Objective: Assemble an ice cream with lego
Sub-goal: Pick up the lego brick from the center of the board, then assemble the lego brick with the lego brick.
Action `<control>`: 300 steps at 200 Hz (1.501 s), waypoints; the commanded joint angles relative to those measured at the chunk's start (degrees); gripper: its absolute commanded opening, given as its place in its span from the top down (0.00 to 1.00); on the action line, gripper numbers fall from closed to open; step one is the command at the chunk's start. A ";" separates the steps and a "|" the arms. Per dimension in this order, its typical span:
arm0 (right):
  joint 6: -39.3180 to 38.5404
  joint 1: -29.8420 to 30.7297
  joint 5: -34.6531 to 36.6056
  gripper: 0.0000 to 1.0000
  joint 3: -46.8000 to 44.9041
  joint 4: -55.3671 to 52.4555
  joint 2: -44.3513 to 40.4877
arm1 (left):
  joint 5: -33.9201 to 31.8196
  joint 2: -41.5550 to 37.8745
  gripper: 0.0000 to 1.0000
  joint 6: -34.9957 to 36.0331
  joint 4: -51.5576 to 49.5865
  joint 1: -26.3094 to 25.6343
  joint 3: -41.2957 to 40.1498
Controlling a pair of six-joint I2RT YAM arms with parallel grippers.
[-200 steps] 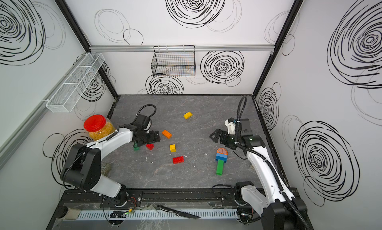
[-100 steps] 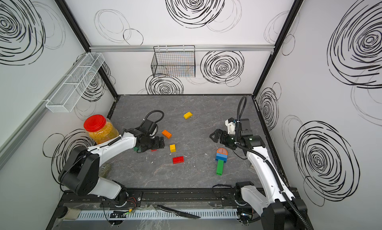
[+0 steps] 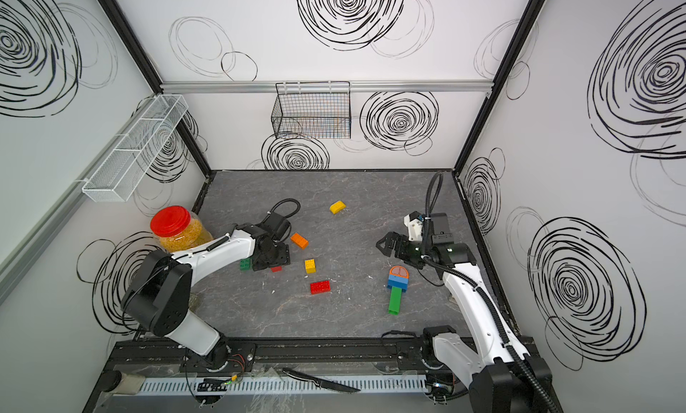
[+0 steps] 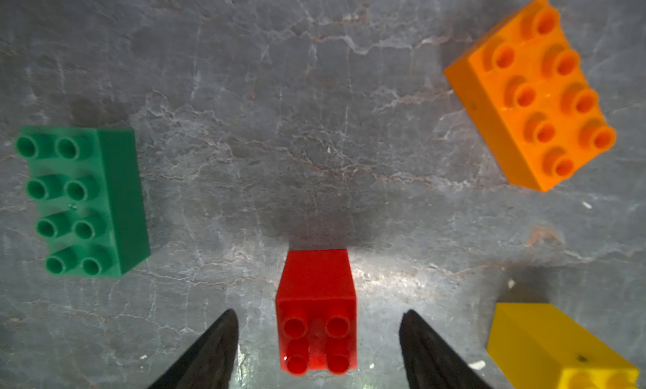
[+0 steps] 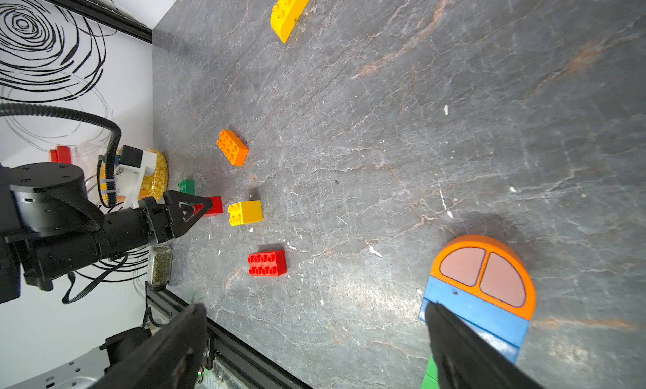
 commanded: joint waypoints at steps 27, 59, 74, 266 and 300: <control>0.28 0.26 -0.25 0.00 -0.64 1.23 -0.56 | -1.99 1.75 0.31 -4.09 -0.74 -0.71 1.98; 0.48 0.26 -1.00 0.00 -1.91 2.09 -0.41 | -2.23 1.81 0.35 -4.55 -0.85 -0.57 1.57; 0.55 0.25 -1.18 0.00 -2.20 2.47 -0.42 | -2.30 1.93 0.37 -4.61 -0.92 -0.47 1.41; 0.64 0.17 -1.00 0.00 -2.87 2.39 -0.41 | -2.64 -1.58 0.81 -6.85 -3.82 -2.24 2.11; 1.15 0.17 -1.51 0.00 -3.77 3.27 -0.41 | -3.39 -4.66 0.85 -10.33 -8.06 -7.14 5.41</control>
